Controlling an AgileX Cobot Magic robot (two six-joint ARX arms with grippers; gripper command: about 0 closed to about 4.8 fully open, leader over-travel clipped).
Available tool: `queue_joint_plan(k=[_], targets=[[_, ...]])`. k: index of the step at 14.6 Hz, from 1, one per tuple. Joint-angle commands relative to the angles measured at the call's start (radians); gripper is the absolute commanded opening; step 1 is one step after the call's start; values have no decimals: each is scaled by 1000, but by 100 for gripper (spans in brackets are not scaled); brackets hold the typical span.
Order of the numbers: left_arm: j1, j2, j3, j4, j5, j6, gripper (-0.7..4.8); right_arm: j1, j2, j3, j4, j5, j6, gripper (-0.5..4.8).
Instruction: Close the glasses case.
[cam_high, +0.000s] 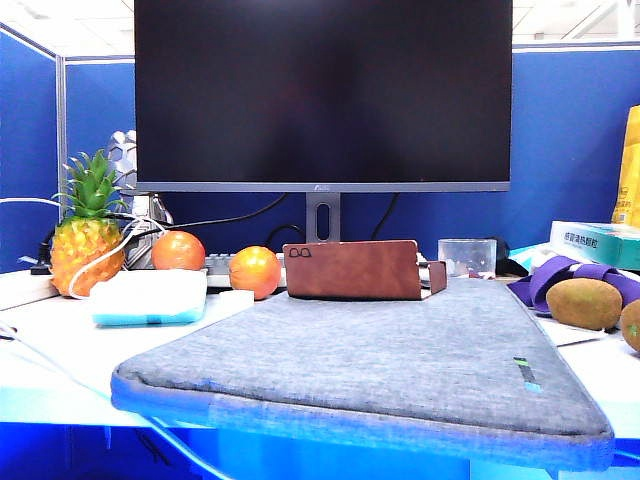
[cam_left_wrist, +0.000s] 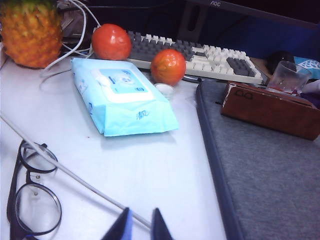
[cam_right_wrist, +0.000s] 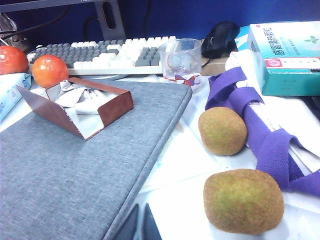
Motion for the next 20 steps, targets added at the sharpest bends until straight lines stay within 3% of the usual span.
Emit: queue_joint_plan(k=[1, 12, 16, 18, 20], targets=[[1, -1, 10, 13, 3, 2, 67, 0, 1, -8, 17, 2, -3, -6], [0, -1, 17, 15, 31, -2, 65, 1, 1, -8, 16, -5, 24, -6], [1, -1, 75, 19, 64, -22, 46, 1, 2, -3, 40, -7, 28, -6], [1, 0, 109, 22, 64, -28, -4, 2, 3, 14, 76, -40, 27, -6], [1, 22, 139, 34, 65, -47, -3, 2, 5, 55, 72, -40, 26, -6]])
